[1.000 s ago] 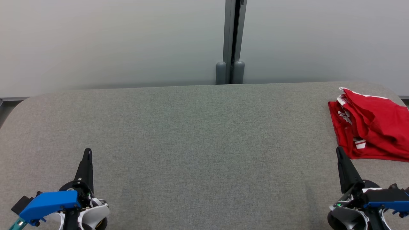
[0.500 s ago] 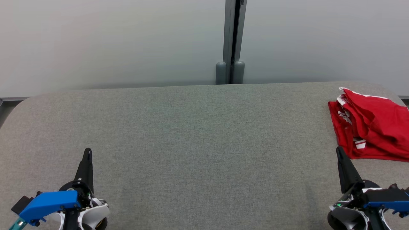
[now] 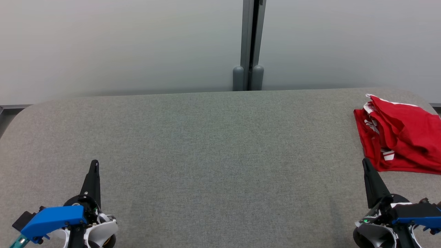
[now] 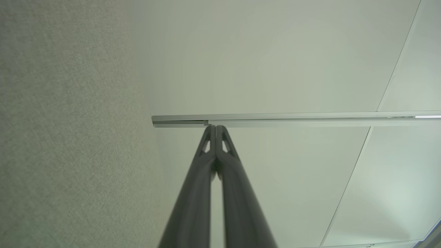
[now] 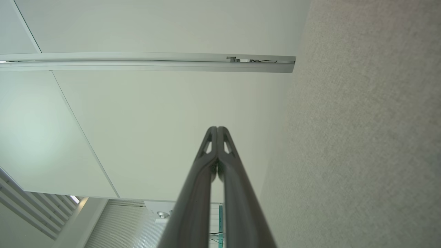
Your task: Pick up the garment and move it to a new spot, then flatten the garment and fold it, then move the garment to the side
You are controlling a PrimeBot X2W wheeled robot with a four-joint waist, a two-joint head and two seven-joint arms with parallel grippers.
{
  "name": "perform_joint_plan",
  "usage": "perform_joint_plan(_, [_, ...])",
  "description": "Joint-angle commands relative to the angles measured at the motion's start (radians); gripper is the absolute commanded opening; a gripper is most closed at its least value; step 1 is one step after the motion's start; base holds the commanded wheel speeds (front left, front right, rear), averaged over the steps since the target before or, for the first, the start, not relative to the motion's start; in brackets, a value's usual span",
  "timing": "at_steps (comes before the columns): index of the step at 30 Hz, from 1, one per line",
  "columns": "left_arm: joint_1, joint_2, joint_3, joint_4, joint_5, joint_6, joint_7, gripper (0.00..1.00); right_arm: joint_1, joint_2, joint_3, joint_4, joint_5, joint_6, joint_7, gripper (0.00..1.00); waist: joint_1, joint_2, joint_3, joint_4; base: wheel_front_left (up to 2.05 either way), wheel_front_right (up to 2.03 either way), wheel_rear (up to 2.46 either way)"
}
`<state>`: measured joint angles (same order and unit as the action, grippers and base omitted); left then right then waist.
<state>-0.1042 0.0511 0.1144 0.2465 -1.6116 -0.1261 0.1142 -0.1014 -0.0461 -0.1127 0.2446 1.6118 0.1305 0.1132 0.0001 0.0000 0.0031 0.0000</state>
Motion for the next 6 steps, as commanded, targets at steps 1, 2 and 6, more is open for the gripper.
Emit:
perform_joint_plan(1, [-0.010,-0.002,0.002,-0.004,-0.002,-0.009,0.003,0.00,-0.015,-0.008,-0.003,0.001,0.002,0.000,0.003,0.00,-0.0001,0.0000,0.000,0.000,0.00,0.00,0.00])
perform_joint_plan(2, [-0.010,-0.002,0.002,-0.004,-0.002,-0.009,0.003,0.00,-0.015,-0.008,-0.003,0.001,0.002,0.000,0.003,0.00,-0.0001,0.0000,0.000,0.000,0.00,0.00,0.00])
perform_joint_plan(6, [-0.010,-0.002,0.002,-0.004,-0.003,-0.009,0.003,0.00,-0.015,-0.008,-0.003,0.001,0.002,0.000,0.003,0.00,-0.0001,0.0000,0.000,0.000,0.00,0.00,0.00])
